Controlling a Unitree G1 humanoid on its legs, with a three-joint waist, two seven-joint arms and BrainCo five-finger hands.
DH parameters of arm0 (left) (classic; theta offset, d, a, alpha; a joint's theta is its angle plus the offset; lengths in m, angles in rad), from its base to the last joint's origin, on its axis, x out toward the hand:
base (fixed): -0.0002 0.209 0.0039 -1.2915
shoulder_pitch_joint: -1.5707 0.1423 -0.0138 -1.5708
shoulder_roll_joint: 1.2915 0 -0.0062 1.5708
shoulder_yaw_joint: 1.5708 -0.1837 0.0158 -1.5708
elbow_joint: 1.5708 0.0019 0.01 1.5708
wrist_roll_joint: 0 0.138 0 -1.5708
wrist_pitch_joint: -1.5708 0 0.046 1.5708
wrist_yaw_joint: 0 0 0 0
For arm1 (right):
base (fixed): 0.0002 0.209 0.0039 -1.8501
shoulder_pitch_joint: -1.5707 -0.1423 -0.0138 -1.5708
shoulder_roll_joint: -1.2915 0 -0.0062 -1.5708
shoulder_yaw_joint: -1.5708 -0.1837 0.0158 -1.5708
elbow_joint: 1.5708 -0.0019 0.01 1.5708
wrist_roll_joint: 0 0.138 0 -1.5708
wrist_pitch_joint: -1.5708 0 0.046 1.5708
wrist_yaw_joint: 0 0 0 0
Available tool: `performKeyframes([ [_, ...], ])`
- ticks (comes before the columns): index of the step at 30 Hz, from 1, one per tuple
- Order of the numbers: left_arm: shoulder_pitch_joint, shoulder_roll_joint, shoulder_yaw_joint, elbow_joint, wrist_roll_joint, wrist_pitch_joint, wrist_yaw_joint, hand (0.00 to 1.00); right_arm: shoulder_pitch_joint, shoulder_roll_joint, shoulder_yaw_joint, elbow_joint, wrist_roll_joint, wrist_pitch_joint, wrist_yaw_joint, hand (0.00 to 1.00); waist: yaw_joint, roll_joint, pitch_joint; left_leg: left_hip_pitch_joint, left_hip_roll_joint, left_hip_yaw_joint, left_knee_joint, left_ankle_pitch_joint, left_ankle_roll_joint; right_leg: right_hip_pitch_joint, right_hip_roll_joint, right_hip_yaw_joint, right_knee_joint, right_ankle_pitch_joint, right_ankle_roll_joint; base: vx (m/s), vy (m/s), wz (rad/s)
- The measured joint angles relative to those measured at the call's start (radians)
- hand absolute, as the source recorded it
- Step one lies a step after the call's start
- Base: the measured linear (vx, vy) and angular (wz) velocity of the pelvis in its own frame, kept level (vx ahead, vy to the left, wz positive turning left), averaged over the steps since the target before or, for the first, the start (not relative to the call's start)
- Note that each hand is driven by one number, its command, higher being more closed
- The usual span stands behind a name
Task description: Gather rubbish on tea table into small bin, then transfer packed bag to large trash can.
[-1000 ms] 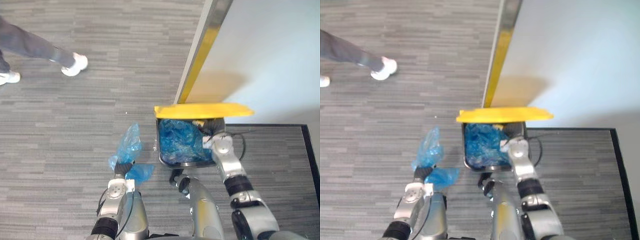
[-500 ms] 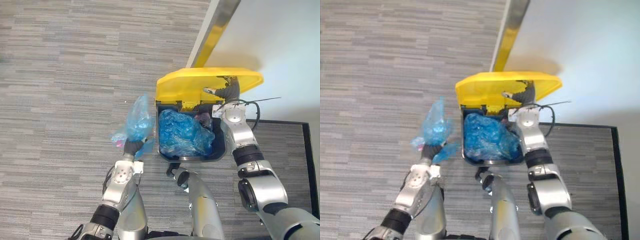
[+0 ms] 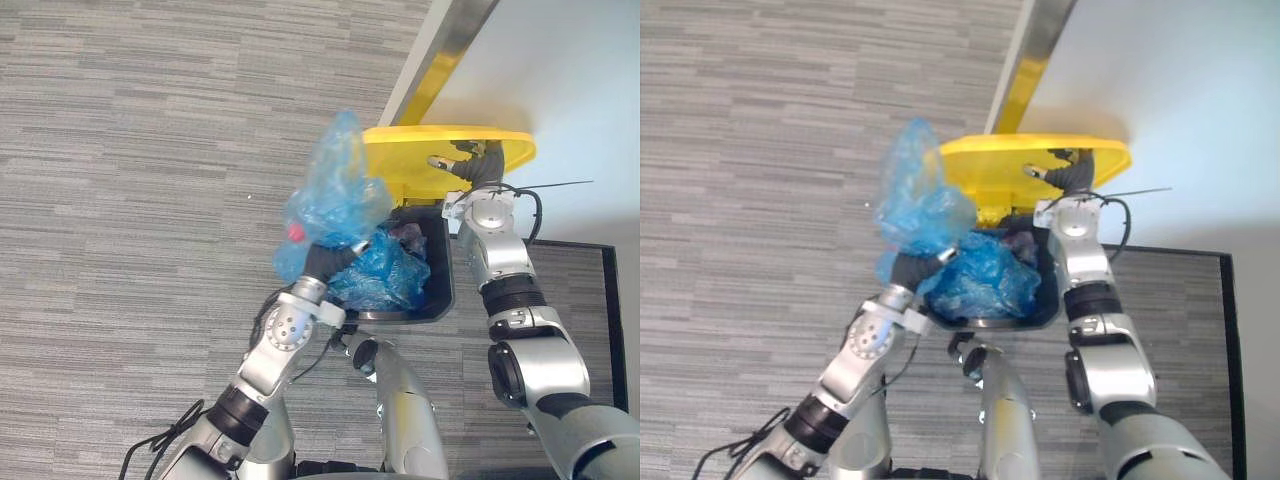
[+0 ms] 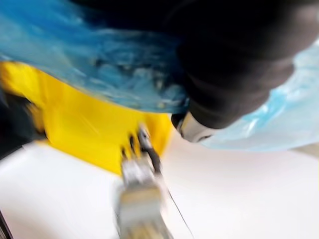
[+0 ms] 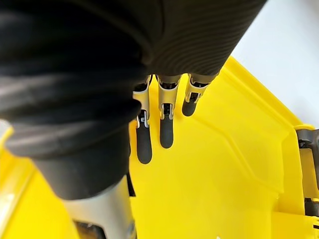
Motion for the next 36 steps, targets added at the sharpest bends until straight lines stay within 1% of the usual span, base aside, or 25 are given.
performKeyframes([
  [4, -0.043, -0.039, -0.048, -0.014, 0.0, -0.001, 0.0, 1.0, -0.036, -0.002, 0.001, 0.0, 0.0, 0.001, 0.012, 0.0, -0.003, -0.001, 0.001, -0.014, -0.003, 0.019, 0.006, -0.001, -0.001, -0.03, -0.003, 0.015, 0.013, 0.001, -0.001, -0.02, 0.012, -0.1],
  [7, -0.064, -0.045, -0.085, -0.014, -0.002, -0.001, 0.001, 1.0, -0.044, -0.002, 0.002, 0.0, 0.002, 0.007, 0.022, 0.0, -0.004, -0.002, 0.001, -0.015, -0.001, 0.019, 0.008, 0.001, -0.005, -0.033, -0.002, 0.015, 0.015, 0.002, -0.003, -0.01, 0.0, -0.02],
  [9, -0.076, -0.057, -0.098, -0.014, -0.003, -0.001, 0.001, 1.0, -0.05, -0.002, 0.002, 0.0, 0.011, 0.017, 0.025, 0.0, -0.005, -0.002, 0.001, -0.016, -0.002, 0.023, 0.012, -0.001, -0.001, -0.034, -0.002, 0.019, 0.015, 0.003, -0.005, -0.04, 0.009, -0.03],
  [12, -0.076, -0.079, -0.098, -0.013, -0.006, -0.001, 0.002, 1.0, -0.059, -0.002, 0.002, 0.0, 0.028, 0.017, 0.024, 0.0, -0.006, -0.002, 0.001, -0.019, -0.003, 0.027, 0.013, -0.001, -0.001, -0.036, -0.002, 0.021, 0.008, 0.0, 0.001, -0.03, 0.01, -0.02],
  [13, -0.085, -0.083, -0.099, -0.001, -0.006, -0.001, 0.002, 1.0, -0.079, -0.003, 0.001, 0.0, 0.028, 0.017, 0.021, 0.0, -0.014, -0.003, 0.001, -0.027, -0.003, 0.027, 0.017, -0.001, -0.001, -0.039, 0.001, 0.021, -0.002, 0.004, -0.005, -0.05, 0.015, -0.03],
  [14, -0.094, -0.083, -0.099, 0.01, -0.006, -0.001, 0.002, 1.0, -0.087, -0.005, 0.001, 0.0, 0.028, 0.017, 0.02, 0.0, -0.015, -0.004, 0.002, -0.03, -0.002, 0.027, 0.018, -0.001, -0.001, -0.041, 0.002, 0.021, -0.005, 0.007, -0.009, -0.06, 0.019, -0.1],
  [16, -0.161, -0.088, -0.096, 0.119, 0.002, 0.003, 0.004, 1.0, -0.109, -0.007, 0.003, -0.001, 0.028, 0.017, 0.019, 0.0, -0.019, -0.017, 0.008, -0.053, 0.0, 0.036, 0.026, -0.001, 0.0, -0.061, 0.012, 0.03, -0.022, 0.022, -0.02, -0.06, 0.009, -0.14],
  [17, -0.176, -0.09, -0.092, 0.143, 0.004, 0.006, 0.005, 1.0, -0.115, -0.007, 0.003, -0.001, 0.028, 0.016, 0.018, 0.0, -0.02, -0.018, 0.008, -0.062, 0.002, 0.036, 0.031, -0.001, 0.0, -0.067, 0.014, 0.03, -0.025, 0.027, -0.022, -0.06, 0.003, -0.14],
  [18, -0.199, -0.092, -0.08, 0.183, 0.004, 0.014, 0.005, 1.0, -0.129, -0.007, 0.003, -0.003, 0.028, 0.016, 0.017, 0.0, -0.025, -0.022, 0.01, -0.076, 0.006, 0.038, 0.039, -0.001, -0.001, -0.076, 0.02, 0.032, -0.033, 0.035, -0.026, -0.06, 0.004, -0.18],
  [20, -0.242, -0.094, -0.034, 0.293, 0.021, 0.034, 0.023, 1.0, -0.16, -0.006, 0.009, -0.017, 0.028, 0.016, 0.017, 0.0, -0.041, -0.042, 0.019, -0.103, 0.013, 0.049, 0.051, -0.002, -0.002, -0.106, 0.032, 0.042, -0.045, 0.05, -0.03, -0.06, 0.0, -0.22],
  [21, -0.247, -0.093, -0.025, 0.308, 0.023, 0.038, 0.023, 1.0, -0.161, -0.004, 0.009, -0.022, 0.028, 0.015, 0.015, 0.0, -0.042, -0.047, 0.021, -0.105, 0.014, 0.052, 0.052, -0.002, -0.002, -0.109, 0.034, 0.043, -0.046, 0.052, -0.033, -0.06, -0.021, -0.22],
  [22, -0.268, -0.092, 0.008, 0.358, 0.041, 0.048, 0.025, 1.0, -0.163, -0.001, 0.013, -0.053, 0.028, 0.014, 0.013, 0.0, -0.048, -0.058, 0.027, -0.121, 0.023, 0.058, 0.057, -0.002, -0.003, -0.123, 0.045, 0.048, -0.055, 0.059, -0.035, -0.03, -0.026, -0.16],
  [25, -0.299, -0.091, 0.031, 0.417, 0.059, 0.064, 0.038, 1.0, -0.166, 0.0, 0.021, -0.093, 0.027, 0.012, 0.007, 0.0, -0.049, -0.06, 0.028, -0.15, 0.037, 0.058, 0.076, -0.009, -0.013, -0.147, 0.059, 0.048, -0.057, 0.066, -0.034, -0.03, -0.025, -0.17],
  [26, -0.311, -0.09, 0.064, 0.452, 0.077, 0.078, 0.047, 1.0, -0.168, 0.0, 0.038, -0.124, 0.027, 0.008, 0.001, 0.0, -0.057, -0.067, 0.037, -0.162, 0.044, 0.058, 0.083, -0.01, -0.014, -0.157, 0.065, 0.048, -0.058, 0.068, -0.036, -0.02, -0.025, -0.08],
  [27, -0.311, -0.09, 0.073, 0.46, 0.083, 0.082, 0.048, 1.0, -0.168, 0.0, 0.044, -0.13, 0.027, 0.008, -0.001, 0.0, -0.059, -0.068, 0.037, -0.167, 0.046, 0.058, 0.084, -0.01, -0.014, -0.162, 0.067, 0.048, -0.058, 0.068, -0.036, -0.04, -0.04, -0.09],
  [29, -0.315, -0.089, 0.11, 0.502, 0.103, 0.089, 0.062, 1.0, -0.168, 0.0, 0.049, -0.176, 0.027, 0.0, -0.014, 0.0, -0.064, -0.08, 0.044, -0.191, 0.051, 0.057, 0.089, -0.011, -0.014, -0.184, 0.072, 0.048, -0.059, 0.071, -0.039, -0.03, -0.039, -0.05],
  [31, -0.32, -0.089, 0.136, 0.531, 0.126, 0.099, 0.063, 1.0, -0.168, 0.0, 0.053, -0.2, 0.026, -0.002, -0.02, 0.0, -0.068, -0.083, 0.047, -0.207, 0.057, 0.054, 0.095, -0.011, -0.014, -0.194, 0.076, 0.045, -0.06, 0.071, -0.039, -0.02, -0.04, -0.02],
  [32, -0.324, -0.089, 0.142, 0.545, 0.134, 0.102, 0.063, 0.0, -0.168, 0.0, 0.054, -0.204, 0.026, -0.003, -0.02, 0.0, -0.068, -0.084, 0.048, -0.21, 0.06, 0.054, 0.098, -0.011, -0.014, -0.196, 0.078, 0.044, -0.06, 0.071, -0.039, -0.04, -0.057, -0.06],
  [33, -0.329, -0.09, 0.173, 0.576, 0.167, 0.113, 0.064, 0.0, -0.168, 0.0, 0.073, -0.205, 0.025, -0.013, -0.025, 0.0, -0.07, -0.084, 0.049, -0.212, 0.069, 0.054, 0.102, -0.015, -0.016, -0.197, 0.085, 0.044, -0.06, 0.071, -0.039, -0.03, -0.036, -0.06],
  [36, -0.329, -0.091, 0.209, 0.604, 0.202, 0.126, 0.065, 0.0, -0.168, 0.001, 0.089, -0.215, 0.024, -0.014, -0.03, 0.0, -0.072, -0.084, 0.049, -0.212, 0.071, 0.055, 0.102, -0.015, -0.016, -0.199, 0.088, 0.044, -0.059, 0.071, -0.039, -0.02, -0.023, -0.03],
])
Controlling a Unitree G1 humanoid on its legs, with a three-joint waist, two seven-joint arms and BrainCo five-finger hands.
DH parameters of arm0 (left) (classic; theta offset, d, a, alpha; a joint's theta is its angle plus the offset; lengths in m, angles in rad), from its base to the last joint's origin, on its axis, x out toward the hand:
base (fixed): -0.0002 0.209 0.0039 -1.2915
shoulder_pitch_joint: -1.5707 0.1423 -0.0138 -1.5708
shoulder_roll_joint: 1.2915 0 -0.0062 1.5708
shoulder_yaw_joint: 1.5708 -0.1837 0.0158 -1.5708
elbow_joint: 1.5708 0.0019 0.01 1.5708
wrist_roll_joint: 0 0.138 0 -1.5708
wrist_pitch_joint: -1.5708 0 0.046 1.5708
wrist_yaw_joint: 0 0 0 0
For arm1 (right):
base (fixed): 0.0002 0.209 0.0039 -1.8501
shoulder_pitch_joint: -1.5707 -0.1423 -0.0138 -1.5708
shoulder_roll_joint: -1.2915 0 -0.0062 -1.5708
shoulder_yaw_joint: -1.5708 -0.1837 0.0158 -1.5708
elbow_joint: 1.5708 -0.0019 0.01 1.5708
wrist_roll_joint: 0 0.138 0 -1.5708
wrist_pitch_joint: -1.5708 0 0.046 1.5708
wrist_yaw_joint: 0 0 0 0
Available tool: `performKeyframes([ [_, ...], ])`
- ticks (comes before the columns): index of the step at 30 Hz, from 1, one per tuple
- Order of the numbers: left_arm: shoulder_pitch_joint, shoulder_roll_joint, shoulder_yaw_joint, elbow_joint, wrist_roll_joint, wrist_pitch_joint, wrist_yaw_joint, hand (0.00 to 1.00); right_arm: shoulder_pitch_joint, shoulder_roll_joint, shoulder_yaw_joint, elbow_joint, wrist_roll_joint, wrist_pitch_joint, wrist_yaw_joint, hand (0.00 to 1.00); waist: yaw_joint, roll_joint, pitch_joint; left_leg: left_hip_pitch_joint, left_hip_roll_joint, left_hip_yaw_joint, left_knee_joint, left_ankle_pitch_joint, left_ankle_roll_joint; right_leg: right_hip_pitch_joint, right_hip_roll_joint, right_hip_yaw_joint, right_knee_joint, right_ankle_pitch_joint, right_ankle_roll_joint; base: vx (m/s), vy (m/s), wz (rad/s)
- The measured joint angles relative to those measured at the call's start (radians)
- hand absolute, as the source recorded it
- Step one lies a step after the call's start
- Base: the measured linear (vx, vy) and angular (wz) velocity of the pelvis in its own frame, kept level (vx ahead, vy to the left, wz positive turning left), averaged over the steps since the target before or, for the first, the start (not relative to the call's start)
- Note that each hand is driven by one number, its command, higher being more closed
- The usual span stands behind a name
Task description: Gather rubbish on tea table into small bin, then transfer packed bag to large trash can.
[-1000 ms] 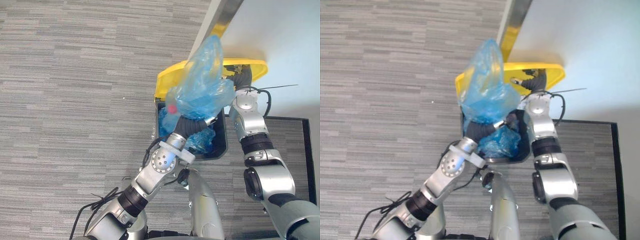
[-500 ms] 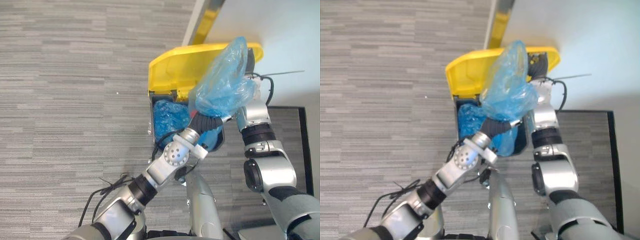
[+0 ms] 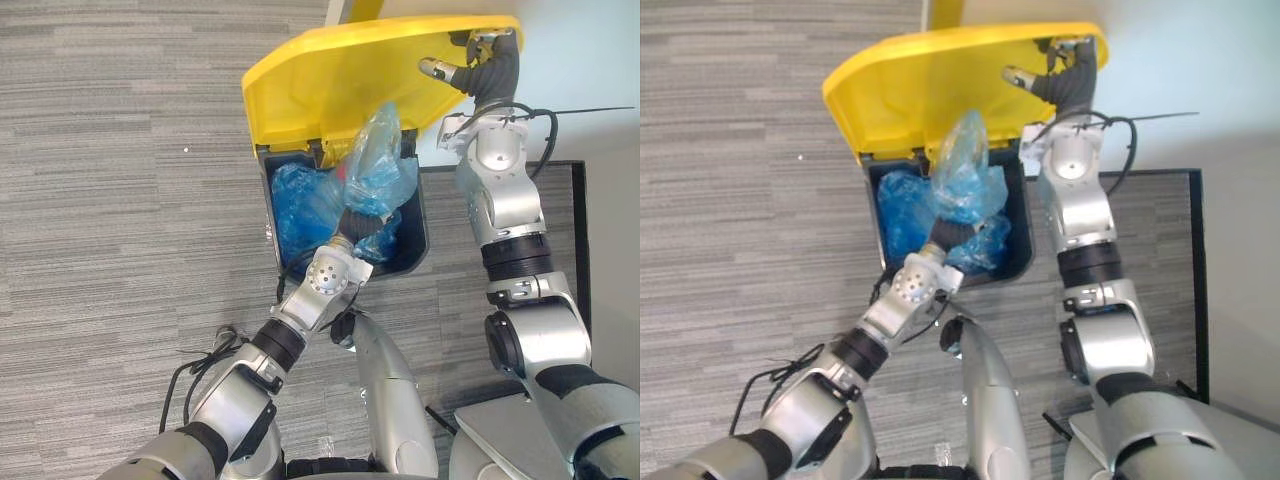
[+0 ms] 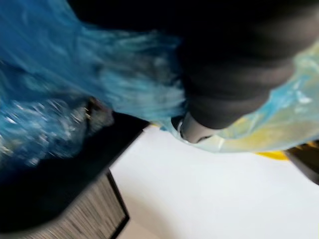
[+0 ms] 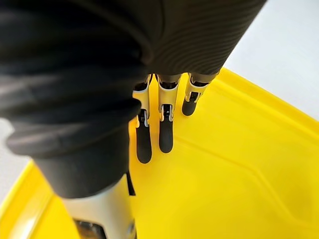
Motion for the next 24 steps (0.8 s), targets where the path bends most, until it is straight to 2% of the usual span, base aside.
performKeyframes([
  [7, -0.001, 0.0, 0.058, 0.054, 0.097, 0.04, 0.03, 0.0, 0.0, 0.001, 0.032, -0.022, -0.033, 0.0, 0.0, 0.0, -0.002, 0.0, 0.0, -0.006, 0.002, 0.001, 0.0, 0.0, 0.0, -0.009, 0.002, 0.001, 0.004, 0.001, -0.001, -0.02, -0.039, -0.01],
  [10, -0.001, 0.0, 0.079, 0.056, 0.137, 0.043, 0.044, 0.0, 0.0, 0.004, 0.038, -0.022, -0.034, 0.0, 0.002, 0.0, -0.001, 0.0, 0.0, -0.001, 0.0, 0.004, 0.0, 0.0, 0.0, -0.008, 0.001, 0.003, 0.006, 0.002, -0.003, -0.03, -0.039, -0.02],
  [21, 0.003, 0.014, 0.076, 0.068, 0.281, 0.082, 0.045, 0.0, 0.016, 0.042, 0.075, -0.021, -0.08, 0.001, 0.019, 0.0, 0.002, 0.002, -0.002, 0.077, -0.006, 0.008, -0.025, 0.005, 0.004, 0.074, 0.002, 0.006, -0.022, 0.012, -0.007, -0.03, -0.034, 0.03],
  [24, 0.003, 0.04, 0.063, 0.029, 0.326, 0.087, 0.045, 0.0, 0.066, 0.043, 0.075, -0.029, -0.116, -0.02, 0.022, 0.0, 0.009, 0.001, -0.007, 0.093, -0.007, 0.008, -0.043, 0.017, 0.005, 0.09, 0.003, 0.005, -0.035, 0.015, -0.003, -0.03, -0.058, 0.09],
])
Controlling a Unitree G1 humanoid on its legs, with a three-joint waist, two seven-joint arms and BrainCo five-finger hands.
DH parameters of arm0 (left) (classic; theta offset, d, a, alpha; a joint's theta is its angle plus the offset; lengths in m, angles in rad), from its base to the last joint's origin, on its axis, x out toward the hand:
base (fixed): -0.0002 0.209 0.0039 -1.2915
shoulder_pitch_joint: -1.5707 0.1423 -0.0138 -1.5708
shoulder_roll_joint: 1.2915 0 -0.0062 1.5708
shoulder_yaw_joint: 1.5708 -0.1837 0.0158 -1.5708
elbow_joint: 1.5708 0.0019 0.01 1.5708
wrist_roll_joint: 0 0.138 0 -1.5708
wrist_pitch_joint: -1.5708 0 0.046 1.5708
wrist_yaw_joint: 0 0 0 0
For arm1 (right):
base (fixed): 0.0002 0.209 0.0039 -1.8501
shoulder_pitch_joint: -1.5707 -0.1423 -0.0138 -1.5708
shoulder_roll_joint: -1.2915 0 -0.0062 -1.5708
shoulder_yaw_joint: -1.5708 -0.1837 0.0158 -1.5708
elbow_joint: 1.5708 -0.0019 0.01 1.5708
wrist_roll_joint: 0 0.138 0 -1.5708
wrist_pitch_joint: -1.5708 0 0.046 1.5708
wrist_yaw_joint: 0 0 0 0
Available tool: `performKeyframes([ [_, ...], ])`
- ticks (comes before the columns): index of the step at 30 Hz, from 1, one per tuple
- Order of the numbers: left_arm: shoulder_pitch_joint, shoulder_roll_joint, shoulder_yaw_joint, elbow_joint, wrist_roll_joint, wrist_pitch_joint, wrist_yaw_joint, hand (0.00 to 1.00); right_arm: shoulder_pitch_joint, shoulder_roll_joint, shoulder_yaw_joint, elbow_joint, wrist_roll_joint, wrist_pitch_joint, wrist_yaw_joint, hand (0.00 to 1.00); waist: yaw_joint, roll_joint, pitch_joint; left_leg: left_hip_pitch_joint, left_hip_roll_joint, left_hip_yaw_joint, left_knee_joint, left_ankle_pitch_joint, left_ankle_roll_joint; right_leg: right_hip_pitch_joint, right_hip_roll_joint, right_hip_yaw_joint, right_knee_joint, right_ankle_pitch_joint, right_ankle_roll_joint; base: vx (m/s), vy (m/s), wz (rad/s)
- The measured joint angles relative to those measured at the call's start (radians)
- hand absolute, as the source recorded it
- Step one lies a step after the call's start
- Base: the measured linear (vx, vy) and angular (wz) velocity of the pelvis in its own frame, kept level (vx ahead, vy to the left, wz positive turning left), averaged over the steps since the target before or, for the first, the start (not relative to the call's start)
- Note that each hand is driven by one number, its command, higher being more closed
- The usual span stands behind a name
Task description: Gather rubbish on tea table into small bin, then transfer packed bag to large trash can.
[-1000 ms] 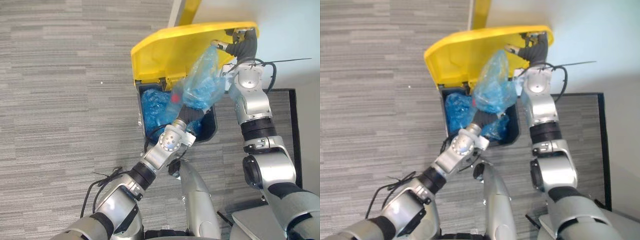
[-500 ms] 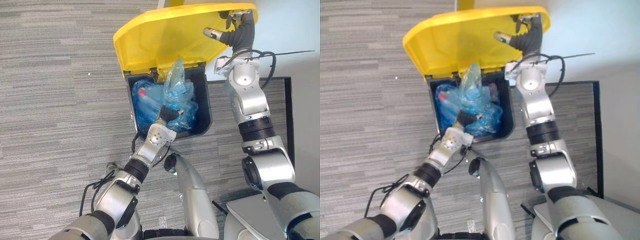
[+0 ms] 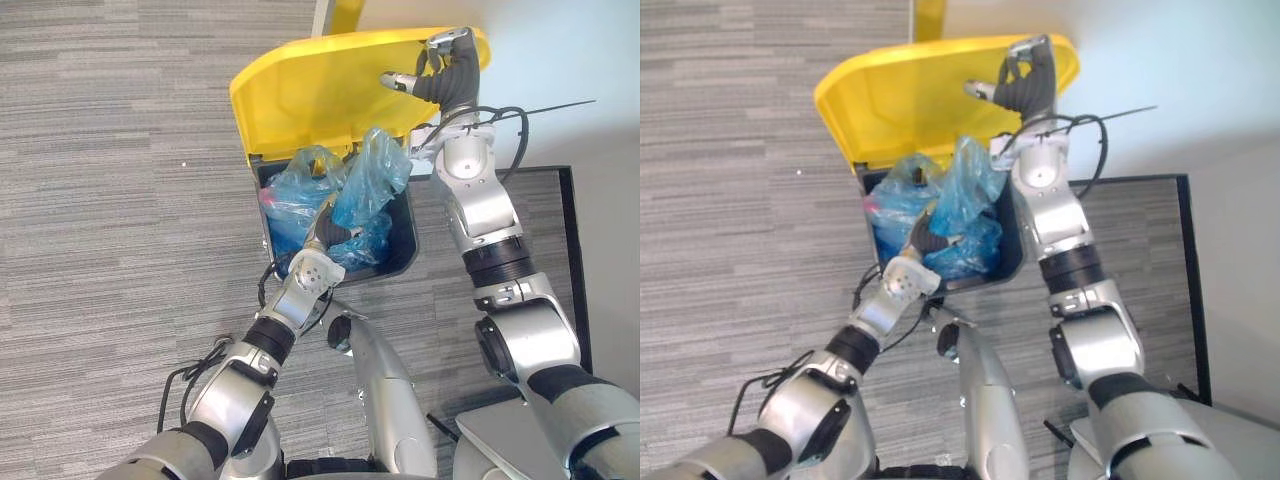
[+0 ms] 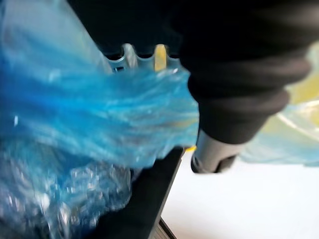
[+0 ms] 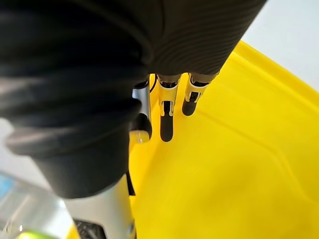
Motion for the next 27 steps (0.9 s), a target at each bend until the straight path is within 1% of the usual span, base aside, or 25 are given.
performKeyframes([
  [2, -0.001, 0.022, -0.022, -0.031, 0.03, 0.001, -0.002, 0.0, 0.033, 0.005, 0.0, -0.001, -0.008, -0.001, 0.013, 0.0, 0.008, 0.0, 0.0, 0.02, -0.001, 0.0, -0.018, 0.007, 0.0, 0.018, 0.001, -0.002, -0.009, 0.0, 0.0, -0.01, -0.052, 0.05],
  [4, 0.003, 0.035, -0.047, -0.069, 0.062, 0.001, -0.007, 0.0, 0.089, 0.018, -0.001, -0.001, -0.04, -0.007, 0.025, 0.0, 0.019, 0.0, 0.0, 0.052, -0.003, 0.0, -0.042, 0.016, -0.003, 0.047, 0.002, -0.004, -0.019, -0.001, 0.0, 0.0, -0.054, 0.08],
  [8, 0.027, 0.065, -0.074, -0.136, 0.076, -0.003, -0.01, 0.0, 0.166, 0.049, -0.002, 0.0, -0.079, -0.008, 0.04, 0.0, 0.027, 0.001, -0.004, 0.076, -0.009, 0.0, -0.054, 0.022, -0.002, 0.07, 0.001, -0.005, -0.024, -0.001, -0.001, -0.01, -0.036, 0.05],
  [10, 0.074, 0.083, -0.074, -0.169, 0.081, -0.006, -0.013, 0.0, 0.225, 0.053, -0.005, 0.005, -0.088, -0.007, 0.047, 0.0, 0.037, 0.001, -0.009, 0.097, -0.018, -0.001, -0.069, 0.027, 0.005, 0.088, -0.003, -0.004, -0.029, -0.001, 0.0, -0.02, -0.02, 0.06],
  [11, 0.114, 0.105, -0.072, -0.197, 0.08, -0.007, -0.016, 0.0, 0.264, 0.058, -0.005, 0.008, -0.109, -0.007, 0.055, 0.0, 0.041, 0.002, -0.016, 0.113, -0.021, -0.001, -0.079, 0.03, 0.002, 0.1, -0.005, -0.004, -0.031, -0.001, 0.0, -0.01, -0.014, 0.05],
  [13, 0.164, 0.137, -0.061, -0.228, 0.074, -0.009, -0.027, 0.0, 0.305, 0.067, -0.007, 0.029, -0.117, -0.007, 0.062, 0.0, 0.046, 0.003, -0.02, 0.134, -0.025, -0.002, -0.089, 0.032, 0.007, 0.12, -0.008, -0.004, -0.032, -0.003, 0.002, -0.02, -0.009, 0.09],
  [14, 0.206, 0.159, -0.044, -0.259, 0.06, -0.012, -0.029, 0.0, 0.33, 0.072, -0.011, 0.059, -0.118, -0.005, 0.067, 0.0, 0.049, 0.003, -0.023, 0.147, -0.034, -0.005, -0.098, 0.036, 0.014, 0.132, -0.016, -0.005, -0.032, -0.005, 0.002, -0.02, -0.007, 0.13],
  [16, 0.272, 0.178, -0.013, -0.298, 0.038, -0.026, -0.029, 0.0, 0.359, 0.077, -0.013, 0.103, -0.127, -0.002, 0.075, 0.0, 0.054, 0.008, -0.027, 0.168, -0.041, -0.005, -0.107, 0.037, 0.015, 0.15, -0.02, -0.005, -0.034, -0.005, 0.003, -0.03, -0.002, 0.08],
  [17, 0.326, 0.185, 0.019, -0.314, 0.013, -0.037, -0.03, 0.0, 0.396, 0.077, -0.023, 0.128, -0.14, 0.002, 0.078, 0.0, 0.066, 0.007, -0.043, 0.176, -0.048, -0.006, -0.115, 0.037, 0.015, 0.153, -0.024, -0.002, -0.034, -0.006, 0.004, -0.02, 0.002, 0.03],
  [18, 0.348, 0.186, 0.036, -0.316, 0.002, -0.043, -0.03, 0.0, 0.413, 0.077, -0.034, 0.134, -0.149, 0.004, 0.079, 0.0, 0.072, 0.01, -0.047, 0.18, -0.05, -0.008, -0.117, 0.038, 0.017, 0.158, -0.026, -0.002, -0.035, -0.006, 0.004, -0.03, 0.004, 0.08],
  [20, 0.443, 0.192, 0.097, -0.317, -0.046, -0.052, -0.037, 0.0, 0.455, 0.086, -0.049, 0.164, -0.155, 0.012, 0.089, 0.0, 0.073, 0.014, -0.048, 0.216, -0.058, -0.011, -0.131, 0.042, 0.024, 0.192, -0.032, -0.004, -0.037, -0.009, 0.009, -0.01, 0.008, 0.11],
  [21, 0.514, 0.2, 0.127, -0.315, -0.078, -0.052, -0.053, 0.0, 0.492, 0.091, -0.055, 0.165, -0.157, 0.013, 0.099, 0.0, 0.072, 0.016, -0.05, 0.239, -0.064, -0.012, -0.141, 0.044, 0.028, 0.213, -0.037, -0.004, -0.039, -0.011, 0.012, -0.02, 0.018, 0.08],
  [22, 0.542, 0.204, 0.138, -0.313, -0.097, -0.052, -0.057, 0.0, 0.506, 0.097, -0.063, 0.165, -0.158, 0.014, 0.101, 0.0, 0.073, 0.016, -0.05, 0.248, -0.068, -0.013, -0.146, 0.045, 0.029, 0.22, -0.039, -0.003, -0.041, -0.011, 0.012, -0.05, 0.027, 0.1],
  [23, 0.603, 0.209, 0.172, -0.287, -0.116, -0.052, -0.07, 0.0, 0.538, 0.118, -0.087, 0.166, -0.161, 0.014, 0.103, 0.0, 0.073, 0.016, -0.065, 0.25, -0.077, -0.012, -0.149, 0.047, 0.032, 0.222, -0.046, -0.002, -0.042, -0.011, 0.012, -0.04, 0.021, 0.05],
  [24, 0.617, 0.209, 0.176, -0.273, -0.117, -0.052, -0.07, 0.0, 0.545, 0.12, -0.086, 0.17, -0.167, 0.014, 0.105, 0.0, 0.073, 0.016, -0.068, 0.251, -0.08, -0.013, -0.149, 0.047, 0.033, 0.222, -0.049, -0.001, -0.041, -0.011, 0.012, -0.06, 0.029, 0.05],
  [25, 0.647, 0.208, 0.205, -0.221, -0.118, -0.051, -0.07, 0.0, 0.563, 0.126, -0.084, 0.179, -0.19, 0.014, 0.108, 0.0, 0.074, 0.017, -0.074, 0.262, -0.089, -0.012, -0.148, 0.048, 0.034, 0.227, -0.057, 0.002, -0.031, -0.012, 0.013, -0.03, 0.022, 0.0],
  [26, 0.66, 0.205, 0.214, -0.191, -0.12, -0.049, -0.07, 0.0, 0.574, 0.133, -0.085, 0.184, -0.196, 0.015, 0.112, 0.0, 0.074, 0.018, -0.074, 0.271, -0.091, -0.011, -0.147, 0.048, 0.034, 0.234, -0.06, 0.003, -0.024, -0.015, 0.018, -0.07, 0.039, 0.02],
  [27, 0.677, 0.205, 0.235, -0.127, -0.126, -0.045, -0.071, 0.0, 0.603, 0.147, -0.086, 0.185, -0.197, 0.015, 0.117, 0.0, 0.071, 0.016, -0.078, 0.289, -0.096, -0.012, -0.144, 0.048, 0.034, 0.247, -0.07, 0.003, -0.019, -0.021, 0.034, -0.08, 0.046, 0.06],
])
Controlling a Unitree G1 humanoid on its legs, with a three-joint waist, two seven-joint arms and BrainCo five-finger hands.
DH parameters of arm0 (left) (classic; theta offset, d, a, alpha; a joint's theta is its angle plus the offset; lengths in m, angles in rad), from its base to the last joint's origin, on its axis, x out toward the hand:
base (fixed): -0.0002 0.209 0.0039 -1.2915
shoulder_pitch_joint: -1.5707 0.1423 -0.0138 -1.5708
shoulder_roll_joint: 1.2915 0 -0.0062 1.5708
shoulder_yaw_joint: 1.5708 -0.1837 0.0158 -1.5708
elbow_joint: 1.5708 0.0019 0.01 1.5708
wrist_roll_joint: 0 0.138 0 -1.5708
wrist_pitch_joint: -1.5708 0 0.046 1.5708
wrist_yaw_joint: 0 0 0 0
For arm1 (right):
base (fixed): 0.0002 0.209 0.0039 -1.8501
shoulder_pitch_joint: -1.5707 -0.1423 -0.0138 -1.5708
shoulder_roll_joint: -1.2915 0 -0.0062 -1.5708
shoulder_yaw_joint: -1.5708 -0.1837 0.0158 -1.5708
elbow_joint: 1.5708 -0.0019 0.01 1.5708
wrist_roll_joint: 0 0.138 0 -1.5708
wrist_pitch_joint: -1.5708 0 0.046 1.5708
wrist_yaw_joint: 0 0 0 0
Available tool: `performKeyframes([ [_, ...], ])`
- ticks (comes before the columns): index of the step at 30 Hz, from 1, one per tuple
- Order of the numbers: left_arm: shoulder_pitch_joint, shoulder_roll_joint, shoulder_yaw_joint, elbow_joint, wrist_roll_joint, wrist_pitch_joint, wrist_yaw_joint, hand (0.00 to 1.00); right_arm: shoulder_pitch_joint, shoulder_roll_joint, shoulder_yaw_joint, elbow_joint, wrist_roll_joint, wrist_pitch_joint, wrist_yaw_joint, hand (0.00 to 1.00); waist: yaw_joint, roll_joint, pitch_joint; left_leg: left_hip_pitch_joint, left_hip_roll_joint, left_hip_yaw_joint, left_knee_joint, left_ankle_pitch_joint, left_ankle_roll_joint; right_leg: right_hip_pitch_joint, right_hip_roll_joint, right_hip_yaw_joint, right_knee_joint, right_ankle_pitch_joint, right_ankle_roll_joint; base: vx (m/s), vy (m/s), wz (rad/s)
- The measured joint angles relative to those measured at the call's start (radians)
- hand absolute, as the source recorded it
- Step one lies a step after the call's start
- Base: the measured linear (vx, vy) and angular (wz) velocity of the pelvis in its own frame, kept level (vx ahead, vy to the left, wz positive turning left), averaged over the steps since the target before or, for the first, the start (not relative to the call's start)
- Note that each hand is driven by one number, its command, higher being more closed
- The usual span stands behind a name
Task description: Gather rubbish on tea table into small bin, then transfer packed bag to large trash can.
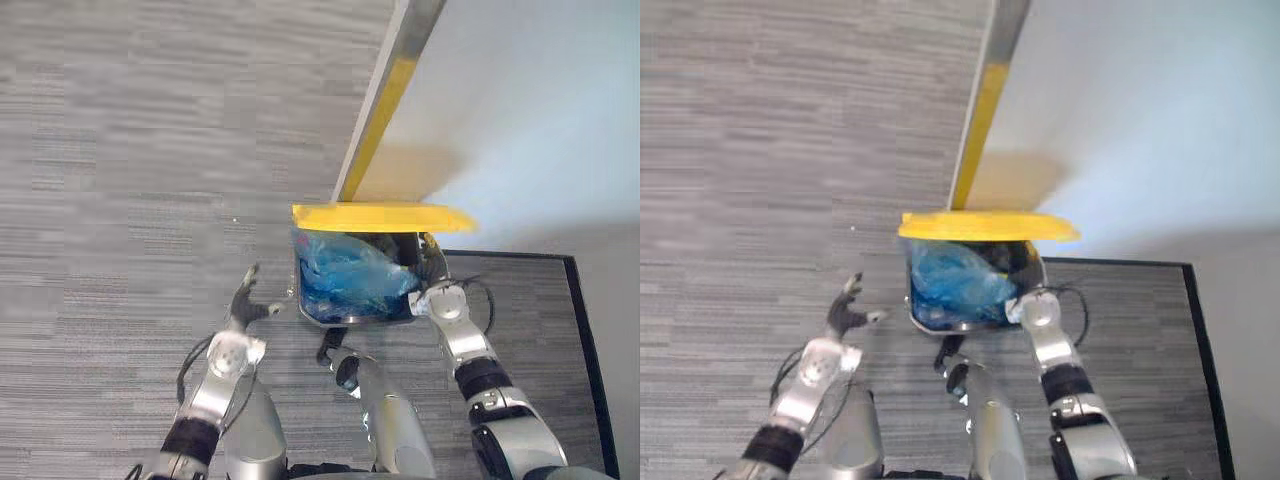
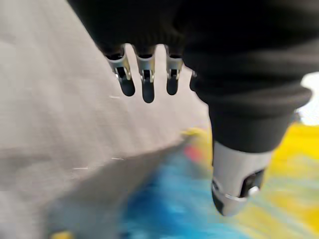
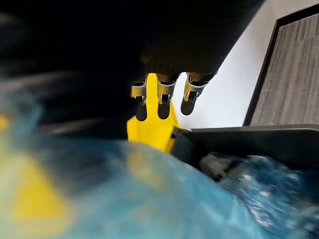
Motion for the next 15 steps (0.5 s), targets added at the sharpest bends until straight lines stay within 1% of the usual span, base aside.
performKeyframes([
  [1, 0.011, -0.01, 0.02, 0.069, -0.007, 0.004, -0.001, 0.0, 0.042, 0.018, -0.001, -0.001, -0.004, 0.0, 0.002, 0.0, -0.002, 0.0, -0.013, 0.012, -0.011, -0.012, -0.006, 0.007, 0.011, 0.023, -0.006, -0.009, -0.023, -0.008, 0.061, -0.08, 0.024, 0.03],
  [2, 0.025, -0.033, 0.049, 0.102, -0.009, 0.01, -0.002, 0.0, 0.073, 0.034, -0.003, -0.012, -0.009, 0.003, 0.003, 0.0, -0.003, 0.011, -0.026, 0.013, 0.014, -0.008, -0.027, 0.021, 0.021, 0.007, -0.016, -0.019, 0.059, -0.048, 0.073, -0.11, -0.043, 0.33],
  [3, 0.055, -0.052, 0.091, 0.154, -0.008, 0.023, 0.001, 0.0, 0.135, 0.074, -0.008, -0.027, -0.031, 0.001, 0.001, 0.0, -0.028, -0.013, -0.051, 0.02, -0.013, -0.008, -0.025, 0.044, -0.029, -0.043, -0.078, 0.092, 0.454, -0.11, -0.022, -0.08, -0.081, 0.4],
  [4, 0.058, -0.056, 0.099, 0.168, -0.008, 0.029, 0.002, 0.0, 0.161, 0.089, -0.011, -0.026, -0.037, -0.001, 0.002, 0.0, -0.039, -0.033, -0.066, 0.022, -0.026, -0.014, -0.018, 0.04, -0.03, -0.028, -0.084, 0.132, 0.511, -0.132, -0.012, -0.08, -0.083, 0.51],
  [5, 0.067, -0.058, 0.108, 0.176, -0.008, 0.037, 0.002, 0.0, 0.191, 0.103, -0.011, -0.025, -0.037, -0.003, 0.003, 0.0, -0.039, -0.036, -0.076, 0.019, -0.037, -0.02, -0.011, 0.029, -0.036, -0.011, -0.074, 0.157, 0.474, -0.162, 0.01, -0.02, -0.064, 0.11],
  [6, 0.071, -0.1, 0.154, 0.225, -0.007, 0.052, 0.005, 0.0, 0.247, 0.133, -0.019, -0.018, -0.037, -0.01, 0.004, 0.0, -0.032, 0.002, -0.117, -0.01, -0.033, -0.026, -0.004, 0.036, -0.014, 0.08, -0.012, 0.129, 0.219, -0.19, 0.008, -0.01, -0.049, -0.06],
  [7, 0.073, -0.12, 0.169, 0.237, -0.007, 0.052, 0.005, 0.0, 0.266, 0.138, -0.024, -0.021, -0.037, -0.012, 0.005, 0.0, -0.034, 0.02, -0.129, -0.015, -0.025, -0.006, -0.029, 0.054, 0.021, 0.09, -0.001, 0.124, 0.197, -0.166, 0.02, -0.02, 0.044, -0.37],
  [8, 0.088, -0.158, 0.197, 0.245, -0.009, 0.05, 0.005, 0.0, 0.306, 0.16, -0.037, -0.017, -0.038, -0.023, 0.003, 0.0, -0.033, 0.026, -0.136, 0.017, -0.029, 0.048, -0.101, 0.1, 0.011, 0.059, -0.041, 0.13, 0.446, -0.202, -0.024, -0.04, 0.077, -0.21],
  [9, 0.091, -0.164, 0.205, 0.257, -0.009, 0.051, 0.007, 0.0, 0.34, 0.172, -0.04, 0.0, -0.038, -0.03, 0.002, 0.0, -0.044, 0.015, -0.147, 0.03, -0.045, 0.051, -0.123, 0.107, 0.013, 0.084, -0.064, 0.154, 0.514, -0.222, -0.008, -0.04, 0.061, -0.1],
  [10, 0.094, -0.162, 0.214, 0.263, -0.008, 0.052, 0.006, 0.0, 0.392, 0.187, -0.04, 0.059, -0.038, -0.034, 0.003, 0.0, -0.048, 0.001, -0.179, 0.029, -0.057, 0.061, -0.137, 0.114, 0.013, 0.149, -0.079, 0.193, 0.523, -0.253, 0.018, -0.01, -0.05, 0.06],
  [11, 0.089, -0.156, 0.235, 0.288, -0.008, 0.049, 0.006, 0.0, 0.428, 0.205, -0.055, 0.153, -0.038, -0.033, 0.007, 0.0, -0.044, -0.032, -0.218, 0.025, -0.075, 0.071, -0.142, 0.118, 0.005, 0.227, -0.07, 0.218, 0.379, -0.329, 0.065, 0.02, -0.058, -0.11],
  [12, 0.083, -0.157, 0.247, 0.303, -0.008, 0.049, 0.005, 0.0, 0.434, 0.215, -0.075, 0.189, -0.039, -0.032, 0.009, 0.0, -0.04, -0.038, -0.229, 0.022, -0.075, 0.076, -0.157, 0.128, -0.002, 0.255, -0.058, 0.214, 0.299, -0.351, 0.057, 0.02, -0.071, -0.49],
  [13, 0.076, -0.163, 0.253, 0.325, -0.009, 0.05, 0.006, 0.0, 0.44, 0.224, -0.113, 0.244, -0.038, -0.031, 0.01, 0.0, -0.031, -0.034, -0.259, 0.006, -0.071, 0.098, -0.191, 0.15, -0.003, 0.271, -0.039, 0.217, 0.178, -0.364, 0.028, 0.0, -0.042, -0.61],
  [14, 0.066, -0.174, 0.258, 0.357, -0.011, 0.051, 0.004, 0.0, 0.419, 0.211, -0.155, 0.329, -0.035, -0.031, 0.011, 0.0, -0.046, -0.008, -0.256, 0.011, -0.066, 0.113, -0.247, 0.194, 0.003, 0.273, -0.021, 0.223, 0.104, -0.316, 0.011, -0.02, -0.024, -0.61],
  [15, 0.065, -0.179, 0.259, 0.364, -0.013, 0.05, 0.005, 0.0, 0.409, 0.206, -0.169, 0.335, -0.033, -0.03, 0.01, 0.0, -0.054, -0.004, -0.257, 0.015, -0.069, 0.122, -0.274, 0.211, 0.003, 0.27, -0.021, 0.229, 0.089, -0.301, 0.011, -0.03, 0.03, -0.32],
])
